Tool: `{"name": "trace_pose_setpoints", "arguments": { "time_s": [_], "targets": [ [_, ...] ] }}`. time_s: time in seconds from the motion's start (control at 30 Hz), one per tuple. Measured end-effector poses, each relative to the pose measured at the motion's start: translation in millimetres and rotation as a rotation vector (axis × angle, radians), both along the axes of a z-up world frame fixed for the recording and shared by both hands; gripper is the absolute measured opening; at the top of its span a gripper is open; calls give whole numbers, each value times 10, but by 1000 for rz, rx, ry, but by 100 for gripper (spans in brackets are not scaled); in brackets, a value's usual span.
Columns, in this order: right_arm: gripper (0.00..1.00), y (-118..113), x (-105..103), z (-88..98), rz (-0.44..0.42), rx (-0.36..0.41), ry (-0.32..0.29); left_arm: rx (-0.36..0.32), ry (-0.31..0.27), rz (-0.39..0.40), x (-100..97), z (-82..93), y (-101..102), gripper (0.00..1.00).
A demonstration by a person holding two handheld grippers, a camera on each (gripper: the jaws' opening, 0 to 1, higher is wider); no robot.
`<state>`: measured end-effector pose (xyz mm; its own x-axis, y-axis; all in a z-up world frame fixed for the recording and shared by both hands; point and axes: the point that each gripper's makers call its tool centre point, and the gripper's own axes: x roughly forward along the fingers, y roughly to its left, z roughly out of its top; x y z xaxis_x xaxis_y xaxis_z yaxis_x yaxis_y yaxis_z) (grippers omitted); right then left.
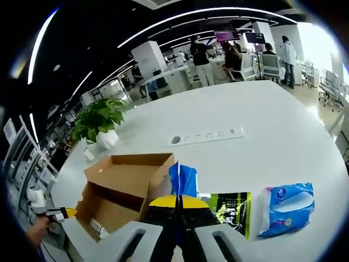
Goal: Operate the shoe box by opening the lid, removing the specified soft item, and placing it in the target area until the item is outside and the box remains undamaged.
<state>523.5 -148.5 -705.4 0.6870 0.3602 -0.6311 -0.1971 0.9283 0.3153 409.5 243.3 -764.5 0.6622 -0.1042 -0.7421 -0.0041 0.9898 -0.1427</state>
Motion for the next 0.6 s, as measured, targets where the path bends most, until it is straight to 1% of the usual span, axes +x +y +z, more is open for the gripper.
{"name": "trace_pose_setpoints", "arguments": {
  "time_s": [0.13,0.33,0.4,0.6],
  "targets": [
    [0,-82,3,-53,6,-27,6,3,0,-1,-1,-1,1,0],
    [0,-282,34,-158,-1,-70,21,3,0,0,-2,-1,3,0],
    [0,-356,18,-193,0,-103,24,4,1,0,-3,1,2,0],
    [0,-536,63,-343,-15,-118,49,6,4,0,-3,0,2,0]
  ]
}}
